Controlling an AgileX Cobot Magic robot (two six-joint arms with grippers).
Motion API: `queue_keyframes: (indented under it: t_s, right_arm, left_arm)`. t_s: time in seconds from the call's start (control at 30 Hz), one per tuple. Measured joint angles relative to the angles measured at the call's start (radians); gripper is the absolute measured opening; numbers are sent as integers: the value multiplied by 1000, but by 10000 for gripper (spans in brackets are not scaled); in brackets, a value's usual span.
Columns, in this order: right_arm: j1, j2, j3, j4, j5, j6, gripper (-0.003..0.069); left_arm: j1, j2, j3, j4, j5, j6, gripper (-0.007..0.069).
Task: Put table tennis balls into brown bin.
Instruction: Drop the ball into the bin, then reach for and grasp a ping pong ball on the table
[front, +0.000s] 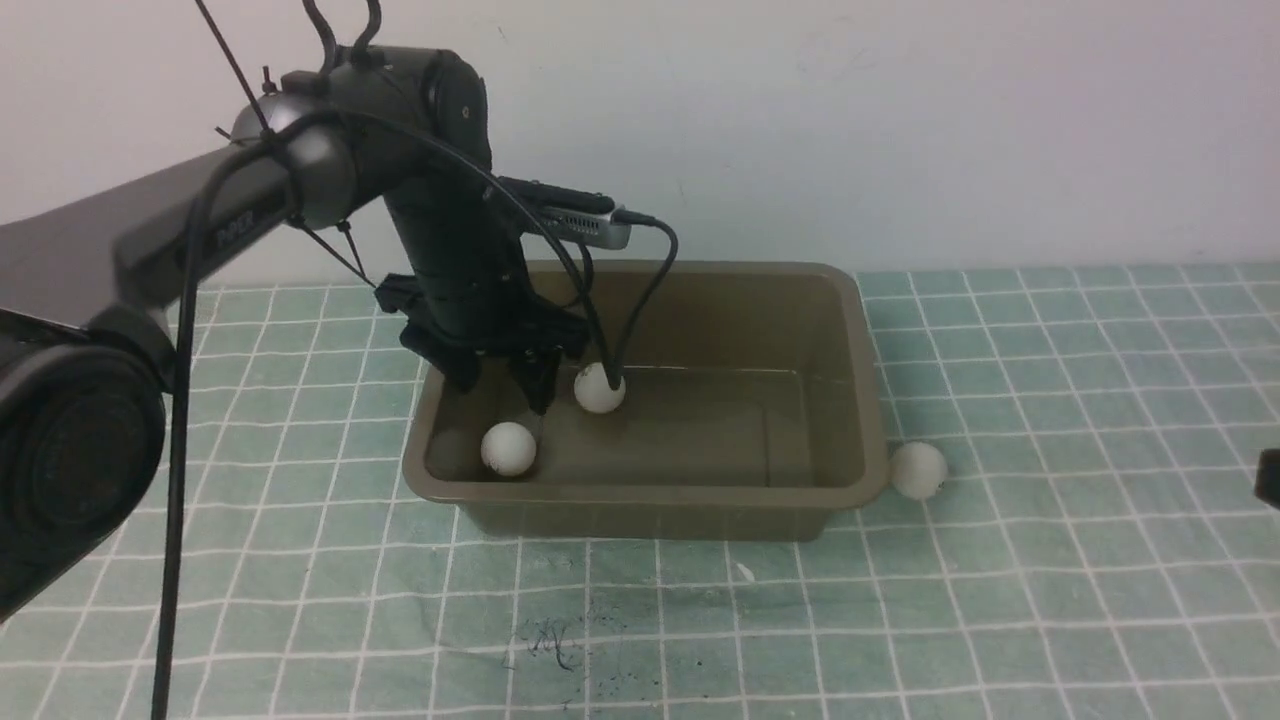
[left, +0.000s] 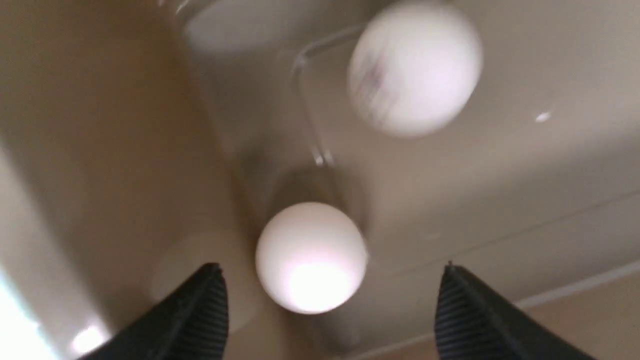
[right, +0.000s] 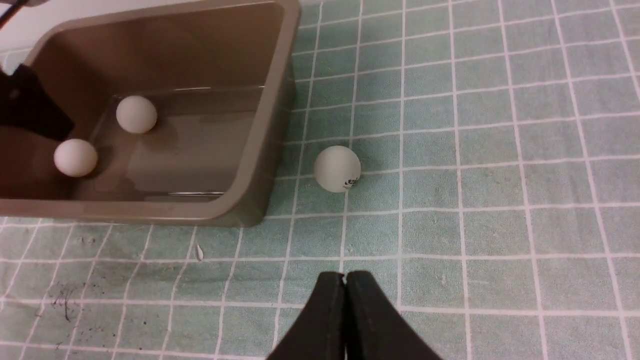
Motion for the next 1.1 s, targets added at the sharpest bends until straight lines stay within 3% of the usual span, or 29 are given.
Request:
queue_keyframes:
  t_s: [0.1, 0.23, 0.27, 0.3, 0.37, 0.53, 0.57, 0.77, 0.93, 1.1]
  right_arm:
    - [0, 103, -60, 6, 17, -4, -13]
    - [35, 337, -211, 9, 90, -41, 14]
    - [40, 348, -218, 7, 92, -40, 14]
    - [72, 413, -262, -7, 99, -45, 34]
    - [134, 532, -338, -52, 94, -38, 81]
    - [217, 753, -463, -179, 88, 52, 224]
    - [236, 826, -497, -223, 85, 89, 295]
    - [269, 1035, -616, -288, 42, 146, 517]
    - [273, 1139, -653, -286, 26, 153, 570]
    - [273, 1209, -672, -280, 21, 153, 553]
  left_arm:
    - [2, -25, -24, 11, 10, -3, 424]
    - [5, -151, -41, 12, 11, -2, 203]
    - [5, -159, -41, 12, 11, -2, 190]
    - [12, -214, -41, 12, 13, 2, 101]
    - [27, -296, -38, 12, 16, 5, 30]
    - [66, -491, 76, 14, 18, 5, -5]
    - [73, -557, 150, 14, 16, 5, -5]
    - [74, -826, 485, 14, -118, 1, -5]
    - [85, -956, 616, 41, -155, 1, -5]
    - [115, -1017, 640, 94, -155, -20, -5]
